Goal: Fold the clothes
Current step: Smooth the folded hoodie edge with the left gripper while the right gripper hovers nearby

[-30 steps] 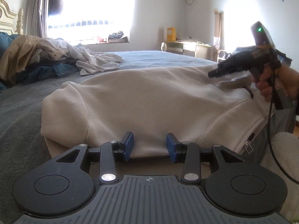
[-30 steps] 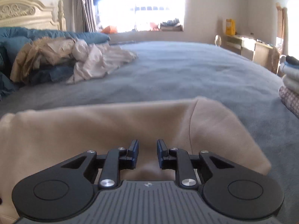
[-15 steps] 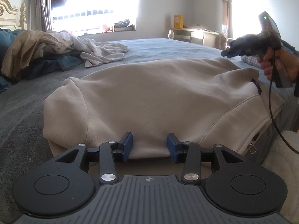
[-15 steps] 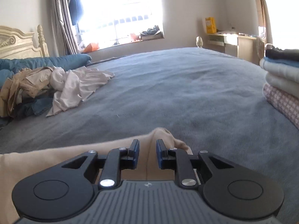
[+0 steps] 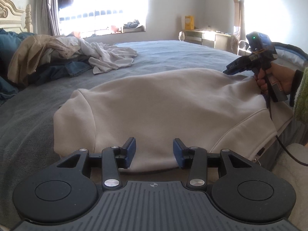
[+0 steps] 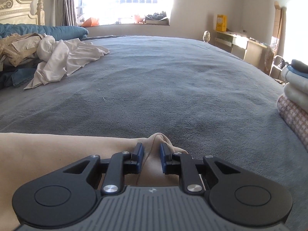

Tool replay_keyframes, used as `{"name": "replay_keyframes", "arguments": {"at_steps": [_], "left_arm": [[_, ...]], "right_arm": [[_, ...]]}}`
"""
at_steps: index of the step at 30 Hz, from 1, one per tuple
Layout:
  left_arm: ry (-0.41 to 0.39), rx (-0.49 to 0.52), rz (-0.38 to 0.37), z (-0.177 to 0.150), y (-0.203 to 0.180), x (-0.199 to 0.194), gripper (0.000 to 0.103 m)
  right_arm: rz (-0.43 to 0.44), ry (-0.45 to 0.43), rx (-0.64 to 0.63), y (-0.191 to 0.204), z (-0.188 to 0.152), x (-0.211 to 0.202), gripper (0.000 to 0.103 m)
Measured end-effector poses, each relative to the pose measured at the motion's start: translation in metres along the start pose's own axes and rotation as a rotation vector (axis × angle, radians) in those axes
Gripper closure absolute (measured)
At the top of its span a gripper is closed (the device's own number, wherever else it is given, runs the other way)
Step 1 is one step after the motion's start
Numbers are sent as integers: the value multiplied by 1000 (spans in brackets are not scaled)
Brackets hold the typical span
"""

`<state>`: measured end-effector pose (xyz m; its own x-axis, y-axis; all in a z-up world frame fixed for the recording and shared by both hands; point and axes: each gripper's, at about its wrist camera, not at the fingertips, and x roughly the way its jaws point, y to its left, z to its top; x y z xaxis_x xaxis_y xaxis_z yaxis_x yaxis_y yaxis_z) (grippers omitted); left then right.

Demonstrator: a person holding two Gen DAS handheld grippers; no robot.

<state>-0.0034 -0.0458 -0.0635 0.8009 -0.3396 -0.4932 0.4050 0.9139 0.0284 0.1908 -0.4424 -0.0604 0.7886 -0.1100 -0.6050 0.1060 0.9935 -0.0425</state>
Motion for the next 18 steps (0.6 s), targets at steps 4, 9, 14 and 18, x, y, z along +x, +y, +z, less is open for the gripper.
{"name": "replay_keyframes", "arguments": {"at_steps": [4, 9, 14, 18], "left_arm": [[-8, 7, 57, 12, 6, 4, 51], [153, -45, 172, 14, 18, 27, 51], [231, -34, 246, 20, 9, 34, 50], [276, -47, 280, 28, 6, 38, 49]], "right_arm": [[-4, -24, 21, -1, 2, -16, 84], [115, -137, 106, -13, -24, -93, 82], [125, -49, 76, -17, -75, -102, 83], [107, -34, 130, -18, -82, -114, 80]]}}
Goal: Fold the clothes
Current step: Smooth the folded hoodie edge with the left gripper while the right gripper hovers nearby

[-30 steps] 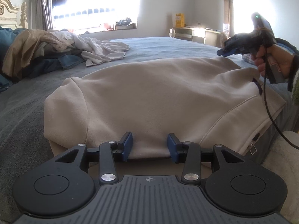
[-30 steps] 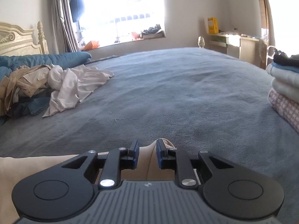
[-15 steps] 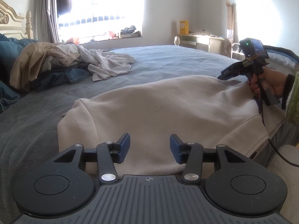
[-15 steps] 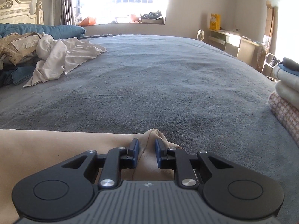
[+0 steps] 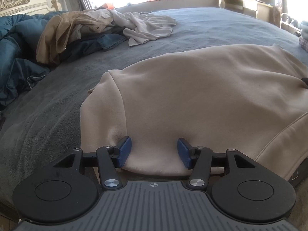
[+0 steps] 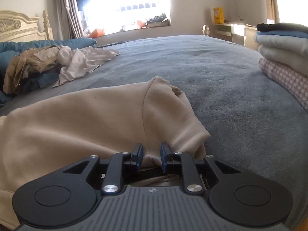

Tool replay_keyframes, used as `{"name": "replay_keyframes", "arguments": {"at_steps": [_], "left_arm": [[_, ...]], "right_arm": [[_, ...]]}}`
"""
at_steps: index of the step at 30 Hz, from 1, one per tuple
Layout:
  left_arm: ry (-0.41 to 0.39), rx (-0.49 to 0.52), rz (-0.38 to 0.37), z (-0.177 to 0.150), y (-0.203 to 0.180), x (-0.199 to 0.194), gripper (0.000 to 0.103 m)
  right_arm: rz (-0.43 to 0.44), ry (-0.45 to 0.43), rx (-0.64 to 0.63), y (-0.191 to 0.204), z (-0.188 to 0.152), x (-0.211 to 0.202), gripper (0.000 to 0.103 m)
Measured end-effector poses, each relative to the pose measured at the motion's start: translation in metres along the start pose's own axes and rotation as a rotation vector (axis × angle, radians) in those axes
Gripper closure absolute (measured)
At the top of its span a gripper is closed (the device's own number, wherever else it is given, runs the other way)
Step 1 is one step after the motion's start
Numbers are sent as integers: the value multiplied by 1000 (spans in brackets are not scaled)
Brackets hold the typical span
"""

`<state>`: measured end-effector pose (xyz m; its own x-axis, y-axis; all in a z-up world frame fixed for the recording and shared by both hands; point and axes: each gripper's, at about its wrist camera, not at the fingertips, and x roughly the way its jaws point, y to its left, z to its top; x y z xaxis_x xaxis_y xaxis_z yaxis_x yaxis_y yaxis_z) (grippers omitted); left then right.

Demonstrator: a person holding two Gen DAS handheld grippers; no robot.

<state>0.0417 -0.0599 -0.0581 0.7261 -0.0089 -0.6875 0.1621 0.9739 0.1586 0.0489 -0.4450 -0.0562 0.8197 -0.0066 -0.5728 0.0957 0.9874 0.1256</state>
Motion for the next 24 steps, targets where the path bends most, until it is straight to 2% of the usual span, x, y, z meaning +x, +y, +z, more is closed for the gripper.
{"name": "replay_keyframes", "arguments": {"at_steps": [3, 5, 7, 10, 13, 16, 20, 22, 24], "left_arm": [[19, -24, 1, 3, 0, -1, 47], [27, -29, 6, 4, 0, -1, 46], [33, -29, 9, 5, -1, -1, 45], [44, -28, 5, 6, -2, -1, 44], [53, -23, 5, 6, -2, -1, 42], [59, -22, 7, 6, -4, -3, 40], [62, -30, 7, 6, -3, -4, 39], [61, -30, 9, 6, -4, -4, 39], [62, -29, 11, 5, -5, -4, 38]], "right_arm": [[97, -59, -25, 31, 5, -37, 80], [196, -70, -31, 54, 0, -56, 80], [257, -43, -36, 74, -15, -61, 80], [187, 58, -87, 93, -51, -35, 82], [165, 61, -51, 94, -52, -38, 82], [176, 44, 4, 95, -40, -55, 79], [252, -14, -21, 113, -39, -83, 79], [269, 8, -45, 123, -49, -81, 79], [227, 85, -65, 128, -65, -60, 79]]}}
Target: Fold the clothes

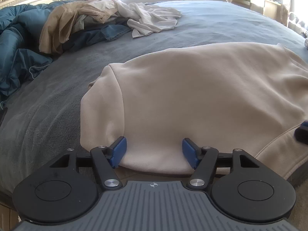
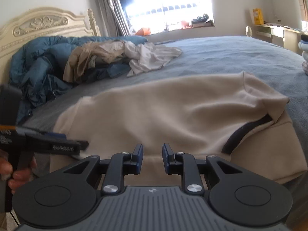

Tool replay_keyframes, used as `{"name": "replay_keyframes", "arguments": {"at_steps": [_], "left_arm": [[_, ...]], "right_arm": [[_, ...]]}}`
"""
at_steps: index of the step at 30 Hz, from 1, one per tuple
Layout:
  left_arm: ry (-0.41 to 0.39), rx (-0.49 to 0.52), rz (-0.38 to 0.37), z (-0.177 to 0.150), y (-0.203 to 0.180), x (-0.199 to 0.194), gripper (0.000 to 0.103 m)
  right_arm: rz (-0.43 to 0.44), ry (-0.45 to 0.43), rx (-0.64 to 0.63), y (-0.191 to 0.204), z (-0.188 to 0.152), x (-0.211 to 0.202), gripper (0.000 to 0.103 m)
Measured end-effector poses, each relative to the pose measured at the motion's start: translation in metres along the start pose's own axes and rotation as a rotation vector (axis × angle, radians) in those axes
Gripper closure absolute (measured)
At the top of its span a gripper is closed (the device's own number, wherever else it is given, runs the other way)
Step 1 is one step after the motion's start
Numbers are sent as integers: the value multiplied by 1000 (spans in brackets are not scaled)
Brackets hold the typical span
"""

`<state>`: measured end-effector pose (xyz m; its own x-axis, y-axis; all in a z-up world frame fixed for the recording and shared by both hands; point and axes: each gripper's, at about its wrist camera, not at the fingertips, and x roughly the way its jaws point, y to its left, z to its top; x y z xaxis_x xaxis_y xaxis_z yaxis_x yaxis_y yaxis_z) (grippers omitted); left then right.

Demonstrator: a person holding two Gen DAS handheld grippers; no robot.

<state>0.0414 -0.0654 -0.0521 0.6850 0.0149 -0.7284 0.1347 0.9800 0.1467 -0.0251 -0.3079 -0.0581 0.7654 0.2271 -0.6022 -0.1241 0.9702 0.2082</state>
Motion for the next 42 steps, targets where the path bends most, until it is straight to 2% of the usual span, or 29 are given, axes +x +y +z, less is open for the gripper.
{"name": "replay_keyframes", "arguments": {"at_steps": [1, 5, 13, 22, 24, 28, 35, 38, 42], "left_arm": [[1, 2, 0, 0, 0, 0, 38], [4, 5, -3, -1, 1, -1, 37], [5, 5, 8, -1, -1, 0, 36], [11, 15, 23, 0, -3, 0, 36], [12, 19, 29, 0, -4, 0, 36], [17, 23, 38, 1, -6, 1, 35], [14, 32, 49, 0, -7, 1, 35], [-2, 29, 34, -3, -4, -1, 34], [-49, 6, -31, -8, 3, -12, 32]], "right_arm": [[-18, 27, 5, -1, -7, 9, 82], [-15, 2, 28, -6, -18, 6, 82], [-39, 2, 1, 2, -14, 2, 81], [-3, -91, -89, 28, -6, -23, 81], [9, -83, -105, 32, -8, -18, 81], [-7, -8, -88, 27, -21, 9, 81], [-9, -29, -108, 27, -29, 11, 81], [-9, -42, -117, 26, -32, 10, 81], [-5, -71, -127, 25, -37, 9, 81]]}}
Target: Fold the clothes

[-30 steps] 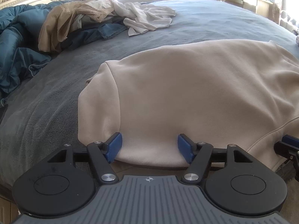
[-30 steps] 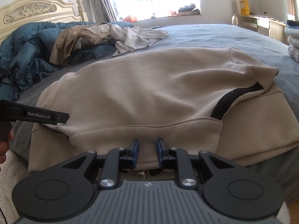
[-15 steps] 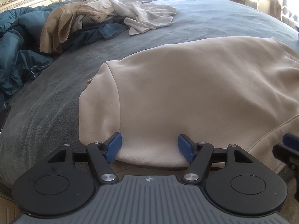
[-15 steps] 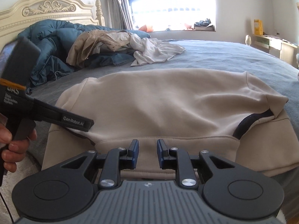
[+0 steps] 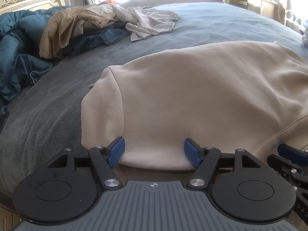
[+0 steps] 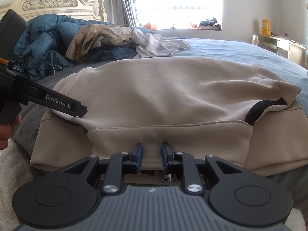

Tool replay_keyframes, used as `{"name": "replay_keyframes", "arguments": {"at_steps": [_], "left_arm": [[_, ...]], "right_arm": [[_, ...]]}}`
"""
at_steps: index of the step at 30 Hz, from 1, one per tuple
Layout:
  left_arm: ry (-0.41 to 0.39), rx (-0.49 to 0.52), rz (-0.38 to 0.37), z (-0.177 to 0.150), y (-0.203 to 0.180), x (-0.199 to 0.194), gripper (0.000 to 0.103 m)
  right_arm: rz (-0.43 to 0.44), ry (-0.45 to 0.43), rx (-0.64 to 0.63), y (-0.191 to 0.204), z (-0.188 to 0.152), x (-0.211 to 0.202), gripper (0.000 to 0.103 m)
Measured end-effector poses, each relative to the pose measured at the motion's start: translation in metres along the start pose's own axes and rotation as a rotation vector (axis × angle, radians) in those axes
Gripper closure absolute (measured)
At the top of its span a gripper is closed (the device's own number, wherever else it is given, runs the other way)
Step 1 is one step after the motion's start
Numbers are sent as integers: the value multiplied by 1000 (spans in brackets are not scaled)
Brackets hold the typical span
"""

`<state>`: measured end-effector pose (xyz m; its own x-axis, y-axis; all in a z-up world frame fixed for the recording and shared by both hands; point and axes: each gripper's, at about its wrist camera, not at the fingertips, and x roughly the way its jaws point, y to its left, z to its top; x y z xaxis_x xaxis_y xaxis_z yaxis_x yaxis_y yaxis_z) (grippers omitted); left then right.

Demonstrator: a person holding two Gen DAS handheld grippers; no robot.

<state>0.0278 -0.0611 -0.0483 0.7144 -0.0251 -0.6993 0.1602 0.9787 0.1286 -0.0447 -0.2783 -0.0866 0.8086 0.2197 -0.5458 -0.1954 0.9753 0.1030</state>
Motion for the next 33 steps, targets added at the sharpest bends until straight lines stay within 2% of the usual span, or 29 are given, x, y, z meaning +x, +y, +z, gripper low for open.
{"name": "replay_keyframes", "arguments": {"at_steps": [4, 9, 11, 14, 17, 22, 25, 27, 29, 31, 33], "left_arm": [[-47, -18, -63, -3, 1, -10, 27], [-39, 3, -131, -6, -11, -7, 26], [-32, 16, -127, -8, -16, -5, 26], [-35, 25, -125, -12, -16, -3, 25], [-37, 16, -141, -17, -10, 0, 24], [-41, 24, -148, -19, -9, -1, 23], [-46, 27, -154, -19, -6, -3, 23], [-69, 30, -155, -18, -3, -8, 24], [-130, 56, -165, -17, -5, -17, 24], [-188, 100, -204, -15, -11, -23, 24], [-210, 142, -251, -12, -23, -22, 24]], "right_arm": [[1, -33, -2, -1, -6, -2, 81], [9, -54, 2, 1, -8, -5, 74], [17, -65, 24, -3, -5, -12, 74], [23, -133, 84, -17, 1, -32, 74], [-54, -193, 139, -45, 11, -47, 74], [-196, -175, 217, -90, 27, -30, 75], [-234, -178, 290, -113, 30, -27, 75], [-214, -174, 357, -130, 26, -30, 75], [-198, -170, 392, -140, 24, -32, 75], [-191, -167, 377, -144, 28, -32, 74], [-192, -158, 356, -145, 34, -28, 74]]}}
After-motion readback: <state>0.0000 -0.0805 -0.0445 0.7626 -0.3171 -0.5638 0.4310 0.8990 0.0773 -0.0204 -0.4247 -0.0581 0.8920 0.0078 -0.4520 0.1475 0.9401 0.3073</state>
